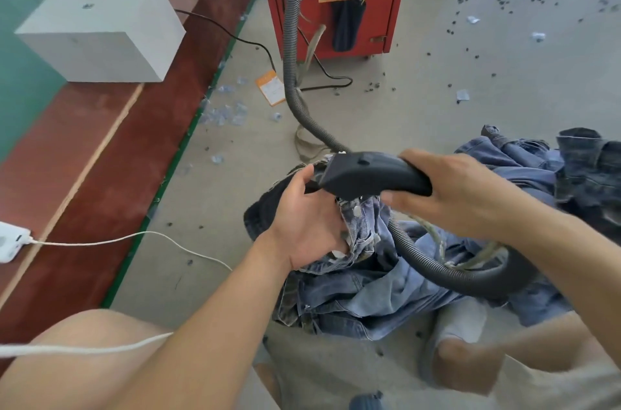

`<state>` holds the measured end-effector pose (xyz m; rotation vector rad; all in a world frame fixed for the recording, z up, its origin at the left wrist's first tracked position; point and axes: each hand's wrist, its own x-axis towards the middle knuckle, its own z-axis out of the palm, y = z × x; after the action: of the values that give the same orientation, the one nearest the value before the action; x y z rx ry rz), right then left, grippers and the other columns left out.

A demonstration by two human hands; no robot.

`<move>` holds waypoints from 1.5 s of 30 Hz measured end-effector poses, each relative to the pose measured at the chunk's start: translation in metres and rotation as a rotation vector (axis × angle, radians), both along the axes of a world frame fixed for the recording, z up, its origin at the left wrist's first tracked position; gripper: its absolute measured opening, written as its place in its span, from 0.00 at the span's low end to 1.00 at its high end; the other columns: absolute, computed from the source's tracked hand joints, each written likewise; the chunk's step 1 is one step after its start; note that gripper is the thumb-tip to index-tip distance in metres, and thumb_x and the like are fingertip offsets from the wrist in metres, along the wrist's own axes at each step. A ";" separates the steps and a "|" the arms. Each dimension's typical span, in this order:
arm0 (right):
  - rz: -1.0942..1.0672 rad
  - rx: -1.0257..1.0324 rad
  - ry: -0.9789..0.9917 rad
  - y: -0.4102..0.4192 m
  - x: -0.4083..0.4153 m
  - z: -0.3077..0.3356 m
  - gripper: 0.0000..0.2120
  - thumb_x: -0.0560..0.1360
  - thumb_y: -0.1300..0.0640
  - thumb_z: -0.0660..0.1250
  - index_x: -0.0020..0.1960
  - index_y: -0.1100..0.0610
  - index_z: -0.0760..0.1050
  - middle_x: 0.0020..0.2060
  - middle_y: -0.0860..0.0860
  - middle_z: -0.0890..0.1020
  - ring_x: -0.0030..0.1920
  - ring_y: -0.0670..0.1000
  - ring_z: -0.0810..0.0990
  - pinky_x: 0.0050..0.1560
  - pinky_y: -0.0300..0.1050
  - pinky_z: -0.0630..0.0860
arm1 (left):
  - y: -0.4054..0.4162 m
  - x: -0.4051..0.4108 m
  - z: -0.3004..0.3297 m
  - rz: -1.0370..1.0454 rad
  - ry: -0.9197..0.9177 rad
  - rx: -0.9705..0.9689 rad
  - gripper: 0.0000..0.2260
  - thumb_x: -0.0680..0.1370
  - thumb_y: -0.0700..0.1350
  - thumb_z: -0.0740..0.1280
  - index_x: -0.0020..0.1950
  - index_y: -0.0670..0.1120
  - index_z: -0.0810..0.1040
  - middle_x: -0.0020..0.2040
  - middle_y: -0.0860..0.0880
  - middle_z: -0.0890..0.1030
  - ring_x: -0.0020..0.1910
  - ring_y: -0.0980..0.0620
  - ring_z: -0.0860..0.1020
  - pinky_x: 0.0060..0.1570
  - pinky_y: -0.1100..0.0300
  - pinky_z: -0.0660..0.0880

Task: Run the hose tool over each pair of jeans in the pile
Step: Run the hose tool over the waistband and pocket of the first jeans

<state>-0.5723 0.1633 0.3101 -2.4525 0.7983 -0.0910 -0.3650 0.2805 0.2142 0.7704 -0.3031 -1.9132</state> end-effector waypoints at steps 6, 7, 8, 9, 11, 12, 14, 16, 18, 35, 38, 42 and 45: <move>0.039 -0.024 0.163 -0.011 -0.018 0.015 0.10 0.74 0.34 0.66 0.46 0.40 0.72 0.42 0.29 0.78 0.39 0.37 0.79 0.33 0.38 0.68 | 0.001 0.009 0.000 0.013 0.085 -0.014 0.36 0.81 0.69 0.47 0.81 0.48 0.64 0.79 0.38 0.63 0.70 0.33 0.67 0.63 0.38 0.65; 0.059 -0.021 0.168 -0.007 -0.015 0.012 0.11 0.73 0.34 0.65 0.46 0.39 0.72 0.41 0.29 0.78 0.39 0.37 0.79 0.33 0.38 0.68 | 0.000 0.007 -0.001 0.013 0.070 -0.004 0.36 0.81 0.69 0.47 0.79 0.47 0.66 0.75 0.38 0.64 0.63 0.37 0.70 0.53 0.44 0.65; 0.070 -0.014 0.156 -0.002 -0.010 0.009 0.11 0.74 0.34 0.65 0.46 0.39 0.71 0.39 0.32 0.79 0.39 0.37 0.79 0.33 0.38 0.68 | 0.000 0.004 0.000 0.012 0.041 0.004 0.36 0.80 0.70 0.46 0.78 0.47 0.68 0.71 0.38 0.64 0.56 0.41 0.69 0.46 0.47 0.62; 0.068 -0.015 0.137 0.003 -0.005 0.005 0.11 0.74 0.35 0.66 0.47 0.40 0.71 0.36 0.37 0.80 0.37 0.39 0.79 0.32 0.38 0.68 | -0.001 0.002 0.000 0.014 0.011 0.009 0.37 0.80 0.70 0.46 0.78 0.47 0.69 0.69 0.38 0.63 0.53 0.42 0.68 0.45 0.47 0.61; 0.032 -0.062 0.121 0.009 0.001 0.003 0.10 0.75 0.36 0.66 0.48 0.41 0.70 0.31 0.42 0.78 0.31 0.42 0.78 0.32 0.39 0.70 | -0.002 0.001 0.001 0.021 0.009 0.003 0.37 0.81 0.69 0.45 0.80 0.47 0.66 0.73 0.36 0.64 0.62 0.38 0.67 0.54 0.42 0.65; 0.004 -0.091 0.129 0.009 0.001 0.005 0.11 0.75 0.36 0.66 0.49 0.41 0.71 0.31 0.41 0.78 0.30 0.42 0.77 0.32 0.40 0.71 | -0.001 0.003 0.002 0.030 0.029 -0.004 0.37 0.81 0.69 0.45 0.81 0.47 0.64 0.76 0.36 0.62 0.67 0.36 0.65 0.62 0.38 0.63; -0.064 -0.143 0.146 0.006 -0.007 0.009 0.13 0.74 0.34 0.63 0.50 0.41 0.70 0.30 0.41 0.77 0.29 0.41 0.76 0.30 0.42 0.72 | 0.000 0.007 0.002 0.054 0.069 -0.007 0.37 0.81 0.68 0.45 0.82 0.47 0.61 0.78 0.36 0.61 0.71 0.36 0.63 0.70 0.36 0.59; -0.091 -0.157 0.155 0.004 -0.017 0.014 0.15 0.71 0.30 0.59 0.49 0.40 0.69 0.30 0.42 0.77 0.28 0.42 0.76 0.29 0.43 0.72 | -0.002 0.008 0.001 0.066 0.087 -0.010 0.37 0.81 0.68 0.45 0.82 0.46 0.61 0.75 0.38 0.66 0.65 0.38 0.72 0.65 0.39 0.66; -0.056 -0.139 0.183 0.007 -0.017 0.018 0.15 0.69 0.29 0.57 0.46 0.38 0.68 0.29 0.41 0.78 0.30 0.41 0.78 0.28 0.41 0.69 | -0.003 0.004 0.003 0.065 0.072 -0.016 0.38 0.81 0.68 0.45 0.83 0.44 0.58 0.73 0.39 0.65 0.57 0.41 0.75 0.53 0.45 0.69; -0.023 0.018 0.209 0.020 -0.003 -0.010 0.11 0.76 0.35 0.66 0.47 0.40 0.69 0.33 0.42 0.79 0.33 0.43 0.78 0.33 0.40 0.72 | -0.004 0.009 -0.007 0.243 0.164 0.016 0.35 0.82 0.64 0.52 0.82 0.44 0.60 0.79 0.35 0.65 0.77 0.33 0.65 0.77 0.37 0.55; -0.133 0.003 0.144 0.024 0.006 -0.015 0.12 0.77 0.37 0.66 0.51 0.43 0.69 0.36 0.42 0.78 0.35 0.45 0.78 0.36 0.45 0.76 | -0.006 0.011 -0.006 0.285 0.143 0.033 0.30 0.80 0.64 0.54 0.77 0.48 0.63 0.77 0.38 0.68 0.72 0.35 0.68 0.73 0.39 0.57; -0.215 -0.075 0.099 0.015 -0.005 -0.008 0.14 0.76 0.33 0.63 0.51 0.42 0.66 0.34 0.44 0.78 0.33 0.46 0.77 0.30 0.42 0.69 | -0.005 0.013 -0.007 0.307 0.180 0.046 0.36 0.80 0.65 0.51 0.81 0.42 0.63 0.78 0.38 0.68 0.77 0.33 0.65 0.74 0.30 0.56; -0.155 -0.055 0.157 0.013 -0.006 -0.003 0.13 0.76 0.35 0.64 0.51 0.42 0.68 0.33 0.42 0.77 0.31 0.42 0.76 0.30 0.39 0.67 | -0.005 0.009 -0.007 0.307 0.161 0.079 0.37 0.80 0.65 0.51 0.81 0.41 0.62 0.80 0.36 0.63 0.75 0.35 0.64 0.74 0.38 0.53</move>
<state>-0.5780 0.1766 0.3070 -2.4689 1.0679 0.0232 -0.3558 0.2754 0.2071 0.6671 -0.0082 -1.6906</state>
